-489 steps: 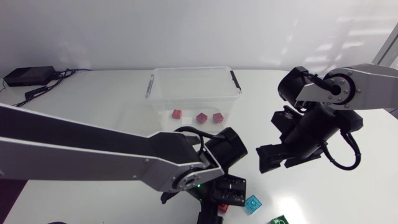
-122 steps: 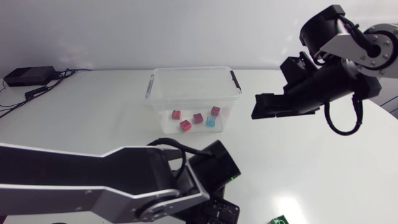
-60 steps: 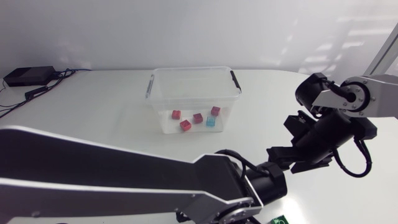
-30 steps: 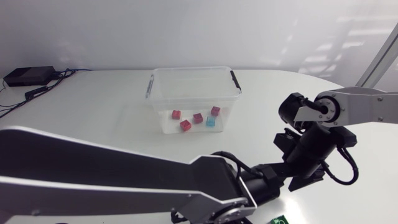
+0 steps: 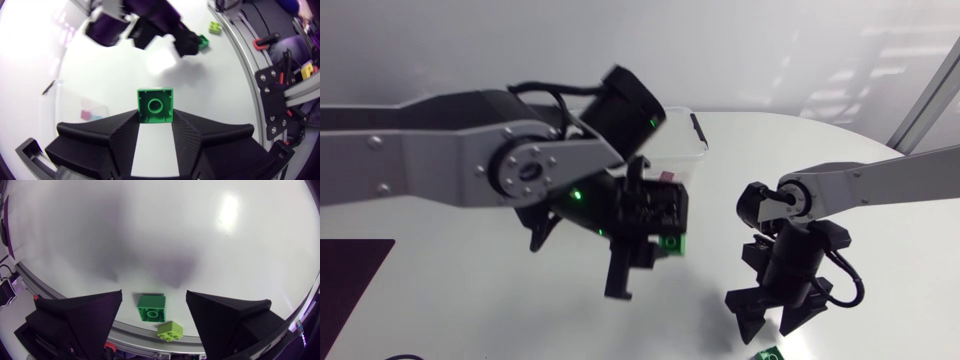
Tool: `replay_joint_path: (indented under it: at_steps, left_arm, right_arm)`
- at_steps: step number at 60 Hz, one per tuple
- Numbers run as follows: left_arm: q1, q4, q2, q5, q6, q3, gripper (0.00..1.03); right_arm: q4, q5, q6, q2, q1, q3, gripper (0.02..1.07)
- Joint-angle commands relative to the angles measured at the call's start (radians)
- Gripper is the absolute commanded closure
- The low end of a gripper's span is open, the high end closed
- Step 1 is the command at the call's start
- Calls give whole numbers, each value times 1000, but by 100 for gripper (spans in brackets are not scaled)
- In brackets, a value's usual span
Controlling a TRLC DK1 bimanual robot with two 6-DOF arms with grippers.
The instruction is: Place the duplo bricks in the container
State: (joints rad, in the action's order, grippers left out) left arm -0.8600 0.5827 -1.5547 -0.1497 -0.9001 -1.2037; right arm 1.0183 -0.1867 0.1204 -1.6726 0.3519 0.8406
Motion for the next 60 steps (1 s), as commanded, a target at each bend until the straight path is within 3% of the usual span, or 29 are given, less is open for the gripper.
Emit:
replay_joint_path:
  at_steps: [1, 7, 26, 34, 39, 43, 60]
  left_arm:
    - [81, -60, 47, -16, 75, -56, 84]
    - [165, -150, 48, -24, 148, -86, 84]
    - [331, -412, -4, 24, 339, -88, 84]
    - [383, -472, -47, 47, 385, -82, 84]
    - [404, -478, -71, 47, 405, -76, 84]
    - [408, -483, -91, 53, 412, -60, 75]
    - [426, -547, -142, 113, 429, -30, 18]
  right_arm:
    - [14, 4, 15, -32, 10, -14, 22]
    - [8, 7, 18, -33, 21, -21, 31]
    - [-11, 26, 13, -38, 19, -64, 34]
    - [-20, 24, 7, -42, 42, -72, 52]
    - [-26, 23, 2, -42, 50, -67, 69]
    - [-26, 18, -8, -41, 50, -61, 80]
    - [92, 16, -10, 77, 45, 26, 81]
